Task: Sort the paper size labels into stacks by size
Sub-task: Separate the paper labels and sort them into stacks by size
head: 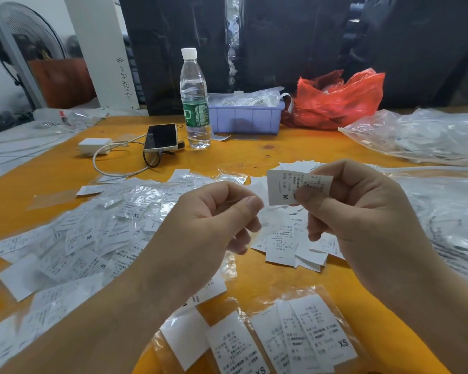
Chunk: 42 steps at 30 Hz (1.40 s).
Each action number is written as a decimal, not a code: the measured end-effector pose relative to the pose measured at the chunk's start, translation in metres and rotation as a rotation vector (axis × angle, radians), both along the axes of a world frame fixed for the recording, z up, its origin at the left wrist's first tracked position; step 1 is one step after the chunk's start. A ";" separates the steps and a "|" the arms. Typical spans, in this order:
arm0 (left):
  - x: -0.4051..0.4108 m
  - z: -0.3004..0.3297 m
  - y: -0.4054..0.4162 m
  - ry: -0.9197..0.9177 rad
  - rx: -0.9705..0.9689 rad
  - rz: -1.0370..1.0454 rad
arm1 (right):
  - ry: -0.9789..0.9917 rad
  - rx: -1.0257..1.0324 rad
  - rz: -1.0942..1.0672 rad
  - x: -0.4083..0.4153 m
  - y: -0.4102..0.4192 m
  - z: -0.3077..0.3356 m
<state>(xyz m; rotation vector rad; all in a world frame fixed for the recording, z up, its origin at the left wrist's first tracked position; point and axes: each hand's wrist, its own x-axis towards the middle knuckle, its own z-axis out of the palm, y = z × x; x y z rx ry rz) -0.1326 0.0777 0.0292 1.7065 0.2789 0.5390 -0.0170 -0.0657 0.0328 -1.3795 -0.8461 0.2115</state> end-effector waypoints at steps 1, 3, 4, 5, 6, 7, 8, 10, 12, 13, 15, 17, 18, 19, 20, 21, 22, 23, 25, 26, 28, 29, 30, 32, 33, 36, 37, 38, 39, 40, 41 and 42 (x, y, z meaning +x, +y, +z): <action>0.000 0.000 0.000 0.002 -0.006 -0.001 | 0.005 -0.006 0.010 0.000 0.000 0.000; 0.000 0.000 0.000 0.005 -0.016 0.003 | 0.019 -0.028 0.042 -0.001 0.001 -0.001; 0.000 0.001 0.000 0.006 -0.016 0.008 | 0.023 -0.037 0.056 -0.002 0.002 -0.001; 0.000 0.001 0.000 0.006 -0.016 0.014 | 0.023 -0.043 0.067 -0.002 0.002 -0.001; 0.000 0.001 0.000 0.006 -0.014 0.019 | 0.021 -0.048 0.077 -0.002 0.002 -0.001; 0.000 0.001 0.000 0.005 -0.013 0.022 | 0.018 -0.052 0.086 -0.003 0.001 -0.001; 0.000 0.000 0.000 0.005 -0.010 0.025 | 0.014 -0.057 0.095 -0.002 0.001 -0.001; 0.000 0.000 0.000 0.003 -0.006 0.025 | 0.003 -0.070 0.111 -0.002 0.000 -0.001; 0.000 0.001 0.000 0.000 -0.003 0.020 | -0.016 -0.087 0.124 -0.001 0.001 -0.002; 0.000 0.001 0.000 0.000 0.003 0.021 | -0.024 -0.095 0.132 -0.001 0.001 -0.002; 0.000 0.000 -0.001 0.006 0.027 0.024 | -0.026 -0.103 0.156 -0.001 0.001 -0.002; 0.000 0.000 -0.001 0.010 0.041 0.023 | -0.030 -0.107 0.193 -0.001 0.002 -0.003; 0.000 0.000 -0.001 0.012 0.041 0.020 | -0.033 -0.106 0.213 -0.001 0.002 -0.004; 0.000 0.000 -0.002 0.015 0.041 0.017 | -0.035 -0.106 0.229 0.000 0.002 -0.005; 0.001 0.000 -0.002 0.019 0.041 0.016 | -0.037 -0.107 0.240 0.000 0.003 -0.005; 0.001 -0.001 -0.002 0.022 0.040 0.016 | -0.034 -0.105 0.242 0.000 0.002 -0.006; 0.001 -0.001 -0.001 0.023 0.040 0.016 | -0.023 -0.100 0.237 0.000 0.002 -0.007; 0.000 -0.001 -0.001 0.024 0.041 0.017 | -0.009 -0.091 0.225 0.001 0.002 -0.007; -0.001 -0.001 -0.002 0.023 0.041 0.026 | 0.017 -0.072 0.178 0.001 0.001 -0.007; -0.001 -0.001 -0.002 0.021 0.043 0.034 | 0.027 -0.062 0.146 0.001 0.001 -0.006; 0.000 0.000 -0.002 0.019 0.049 0.051 | 0.041 -0.046 0.092 0.002 0.002 -0.005; 0.000 0.000 -0.002 0.019 0.050 0.055 | 0.038 -0.049 0.072 0.003 0.003 -0.005; 0.000 0.000 -0.002 0.020 0.051 0.058 | 0.027 -0.063 0.057 0.003 0.003 -0.005; 0.001 0.000 -0.002 0.023 0.057 0.055 | -0.009 -0.090 0.049 0.001 0.003 -0.005; 0.000 0.000 -0.002 0.025 0.059 0.051 | -0.021 -0.089 0.055 0.000 0.002 -0.006; 0.000 -0.001 -0.001 0.028 0.055 0.039 | -0.024 -0.075 0.084 -0.003 0.003 -0.008; 0.000 -0.001 -0.001 0.027 0.051 0.034 | -0.020 -0.072 0.098 -0.003 0.004 -0.008; 0.000 -0.001 -0.001 0.024 0.045 0.029 | -0.013 -0.070 0.114 -0.004 0.004 -0.009; 0.000 -0.001 -0.001 0.021 0.037 0.027 | -0.006 -0.071 0.130 -0.004 0.005 -0.010; 0.000 -0.001 -0.001 0.018 0.030 0.026 | 0.000 -0.076 0.143 -0.004 0.005 -0.011; 0.000 -0.001 -0.001 0.016 0.027 0.027 | 0.006 -0.079 0.152 -0.005 0.005 -0.011; 0.000 -0.001 -0.001 0.015 0.025 0.030 | 0.015 -0.075 0.153 -0.005 0.005 -0.012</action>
